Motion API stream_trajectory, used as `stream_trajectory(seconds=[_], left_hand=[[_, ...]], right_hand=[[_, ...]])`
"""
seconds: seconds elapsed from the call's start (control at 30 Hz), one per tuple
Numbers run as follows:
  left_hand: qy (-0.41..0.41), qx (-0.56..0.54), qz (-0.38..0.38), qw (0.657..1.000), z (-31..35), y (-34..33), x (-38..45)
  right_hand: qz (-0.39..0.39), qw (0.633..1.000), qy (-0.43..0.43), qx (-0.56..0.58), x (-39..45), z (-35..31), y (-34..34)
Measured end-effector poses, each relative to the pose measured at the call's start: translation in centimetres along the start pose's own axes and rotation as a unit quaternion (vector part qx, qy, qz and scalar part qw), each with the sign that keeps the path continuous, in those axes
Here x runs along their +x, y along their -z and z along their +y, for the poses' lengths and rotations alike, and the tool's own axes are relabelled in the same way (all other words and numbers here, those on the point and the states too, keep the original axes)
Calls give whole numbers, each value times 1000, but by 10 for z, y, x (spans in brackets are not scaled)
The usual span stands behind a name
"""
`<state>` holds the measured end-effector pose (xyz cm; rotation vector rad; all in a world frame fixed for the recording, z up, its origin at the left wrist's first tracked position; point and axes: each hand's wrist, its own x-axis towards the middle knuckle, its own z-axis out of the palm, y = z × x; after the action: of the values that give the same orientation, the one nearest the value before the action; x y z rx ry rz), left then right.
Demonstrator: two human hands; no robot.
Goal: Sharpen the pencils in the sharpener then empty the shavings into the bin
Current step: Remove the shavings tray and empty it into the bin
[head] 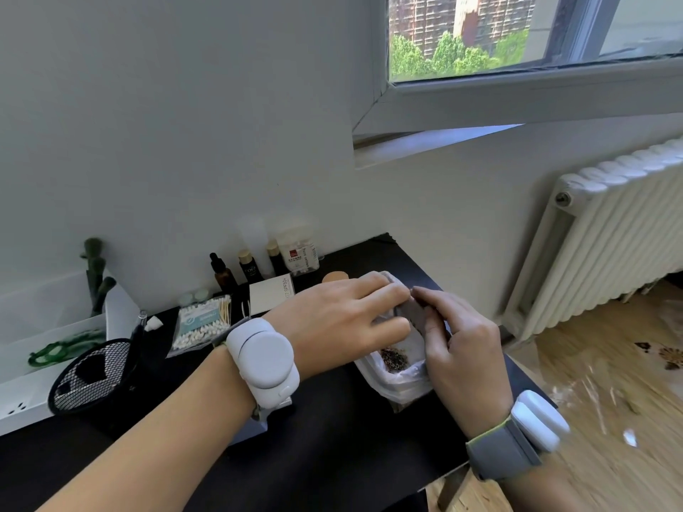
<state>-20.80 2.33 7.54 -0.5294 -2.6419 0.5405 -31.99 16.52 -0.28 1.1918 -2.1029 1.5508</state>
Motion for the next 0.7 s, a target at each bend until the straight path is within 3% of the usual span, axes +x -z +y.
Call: stream_trajectory(seconds=[0.2,0.47,0.7], left_hand=[[4,7,15,1000,4,-1,2],[46,-3,-20,999,-1,12,3],[109,-91,-59,988,-7,11,1]], right_hand=[[-5,1000,0,1,1,-1,-1],[-5,1000,6,-8,0,0,-1],[-5,1000,4,-8,1,-1,-1]])
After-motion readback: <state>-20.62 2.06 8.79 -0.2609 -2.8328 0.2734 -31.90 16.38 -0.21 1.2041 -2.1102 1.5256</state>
